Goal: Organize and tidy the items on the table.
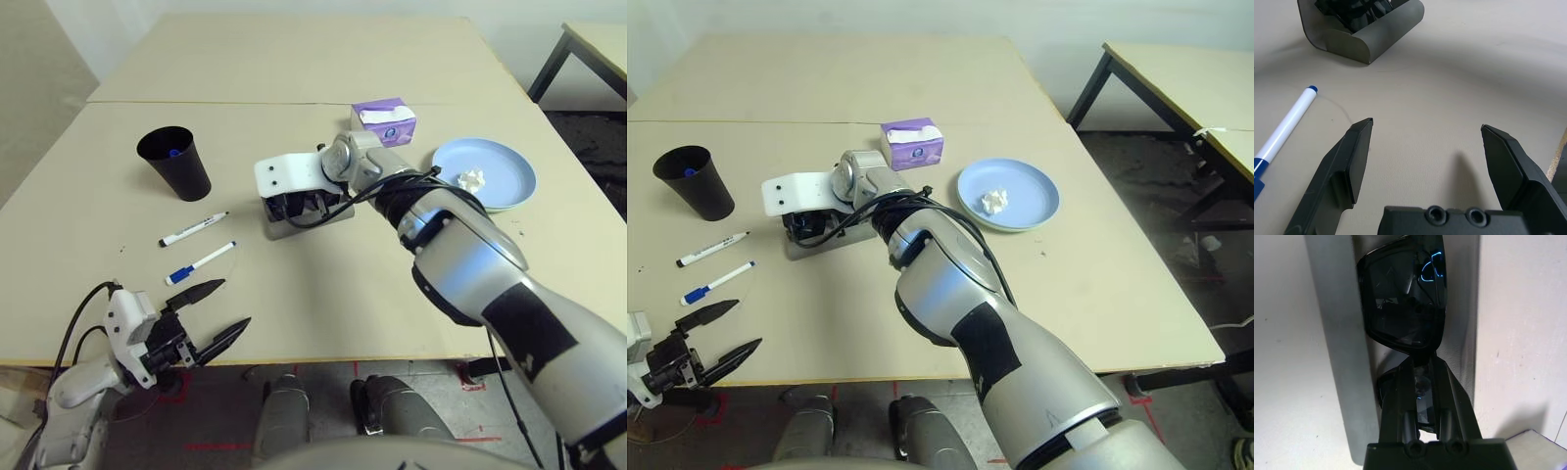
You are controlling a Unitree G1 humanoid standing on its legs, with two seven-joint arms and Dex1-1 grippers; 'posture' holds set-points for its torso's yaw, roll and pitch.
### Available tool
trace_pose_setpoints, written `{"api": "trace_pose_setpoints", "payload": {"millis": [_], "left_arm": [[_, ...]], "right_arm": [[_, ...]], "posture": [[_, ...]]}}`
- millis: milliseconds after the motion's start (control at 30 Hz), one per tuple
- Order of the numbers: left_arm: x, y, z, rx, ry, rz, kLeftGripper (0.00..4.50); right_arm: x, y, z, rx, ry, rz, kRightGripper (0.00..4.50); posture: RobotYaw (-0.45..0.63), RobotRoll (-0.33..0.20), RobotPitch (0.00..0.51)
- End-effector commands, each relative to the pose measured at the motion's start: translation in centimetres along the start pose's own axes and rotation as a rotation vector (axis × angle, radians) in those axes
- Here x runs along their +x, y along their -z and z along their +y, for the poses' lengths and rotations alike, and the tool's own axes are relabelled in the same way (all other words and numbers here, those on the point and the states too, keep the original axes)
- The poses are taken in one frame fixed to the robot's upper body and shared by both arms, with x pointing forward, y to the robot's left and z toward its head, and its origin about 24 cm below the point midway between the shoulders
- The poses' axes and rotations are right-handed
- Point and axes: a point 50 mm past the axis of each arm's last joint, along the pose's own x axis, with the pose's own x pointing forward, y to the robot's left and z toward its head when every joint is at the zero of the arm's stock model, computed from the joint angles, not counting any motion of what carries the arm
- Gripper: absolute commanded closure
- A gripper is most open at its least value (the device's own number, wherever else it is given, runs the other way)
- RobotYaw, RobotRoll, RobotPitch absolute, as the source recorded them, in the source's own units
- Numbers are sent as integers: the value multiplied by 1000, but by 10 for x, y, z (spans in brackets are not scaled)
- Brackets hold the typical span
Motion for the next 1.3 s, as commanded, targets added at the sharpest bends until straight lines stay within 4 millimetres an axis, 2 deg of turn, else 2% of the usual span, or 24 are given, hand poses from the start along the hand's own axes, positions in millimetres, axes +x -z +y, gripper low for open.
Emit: {"api": "trace_pose_setpoints", "payload": {"millis": [33,167,500,567,600,867,1033,1167,1233,1300], "left_arm": [[6,0,-2,-2,23,6,0],[14,-6,-1,2,39,-1,0],[26,-12,1,-2,63,-5,0],[29,-13,1,-5,73,-3,0],[31,-13,2,-5,79,-2,0],[36,-11,5,-12,86,-3,0],[33,-12,9,-7,51,-7,0],[27,-14,16,-8,-8,-18,0],[24,-16,19,-5,-37,-23,0],[21,-17,21,0,-58,-19,0]], "right_arm": [[4,2,7,30,-66,-5,4364],[2,-1,5,30,-68,-19,4364],[-10,-4,-9,22,5,-31,967],[-19,-3,-17,21,42,-20,238],[-23,-2,-20,19,58,-15,20],[-55,-4,-44,42,139,-31,20],[-85,6,-53,165,91,-152,20],[-100,29,-43,266,19,-266,20],[-106,47,-26,335,19,-356,20],[-113,62,1,457,28,-485,20]], "posture": [[97,0,160],[90,0,156],[61,0,142],[42,0,138],[42,0,138],[23,0,128],[29,0,128],[41,0,135],[46,0,138],[46,0,142]]}}
